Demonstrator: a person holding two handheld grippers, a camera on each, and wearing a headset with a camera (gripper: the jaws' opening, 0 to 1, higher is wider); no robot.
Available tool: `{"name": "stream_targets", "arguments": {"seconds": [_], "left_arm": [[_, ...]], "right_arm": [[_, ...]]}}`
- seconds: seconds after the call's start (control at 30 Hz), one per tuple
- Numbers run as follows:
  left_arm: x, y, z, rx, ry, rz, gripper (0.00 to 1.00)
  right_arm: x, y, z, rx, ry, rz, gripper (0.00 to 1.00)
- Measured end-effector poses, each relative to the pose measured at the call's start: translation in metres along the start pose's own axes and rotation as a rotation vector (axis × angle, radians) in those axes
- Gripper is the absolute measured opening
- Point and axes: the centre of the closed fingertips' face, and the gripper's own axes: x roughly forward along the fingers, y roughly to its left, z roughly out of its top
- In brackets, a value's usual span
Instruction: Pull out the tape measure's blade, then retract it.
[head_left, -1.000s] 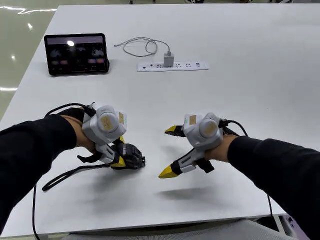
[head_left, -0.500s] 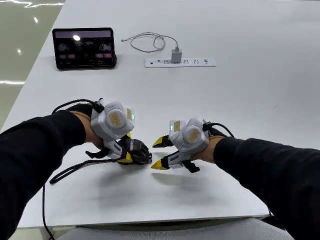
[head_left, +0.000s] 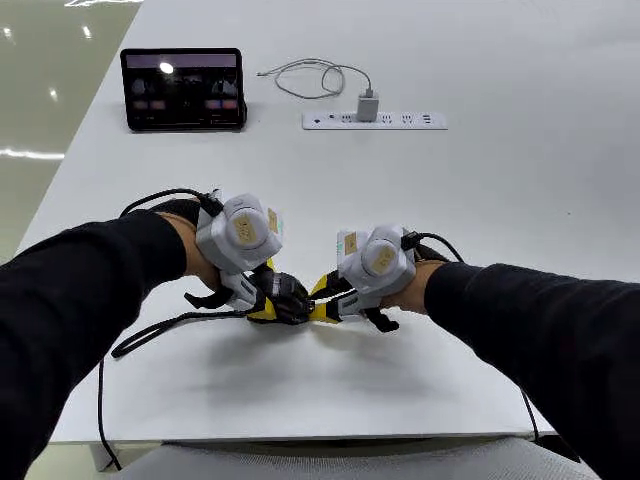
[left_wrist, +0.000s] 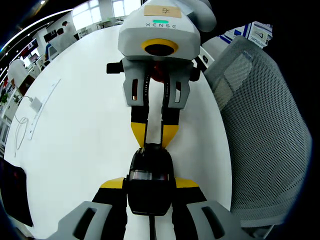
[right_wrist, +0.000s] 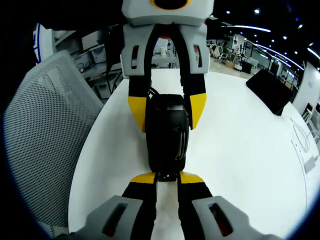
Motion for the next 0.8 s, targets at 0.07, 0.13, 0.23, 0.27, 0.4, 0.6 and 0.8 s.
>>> {"name": "stream_targets", "arguments": {"seconds": [0.07, 0.13, 0.23, 0.27, 0.4, 0.6, 0.8], "left_arm": [[0.000, 0.000, -0.001, 0.001, -0.001, 0.002, 0.30], [0.000, 0.000, -0.001, -0.003, -0.005, -0.001, 0.30], [0.000, 0.000, -0.001, 0.001, -0.008, -0.005, 0.30], [0.000, 0.000, -0.002, 0.000, -0.009, -0.005, 0.30], [0.000, 0.001, -0.002, -0.010, -0.009, 0.000, 0.30], [0.000, 0.001, -0.001, -0.019, -0.019, 0.003, 0.30], [0.000, 0.001, 0.000, -0.027, -0.023, 0.001, 0.30]], "right_arm": [[0.000, 0.001, 0.000, -0.001, 0.007, -0.001, 0.09], [0.000, 0.001, -0.001, -0.006, 0.005, 0.001, 0.08], [0.000, 0.002, -0.001, -0.012, 0.014, 0.003, 0.08], [0.000, 0.002, -0.001, -0.008, 0.015, 0.004, 0.08], [-0.002, 0.002, -0.002, 0.001, 0.020, 0.001, 0.07], [-0.007, 0.000, -0.008, 0.012, 0.030, 0.002, 0.07], [-0.013, -0.001, -0.012, 0.013, 0.035, 0.003, 0.08]]}}
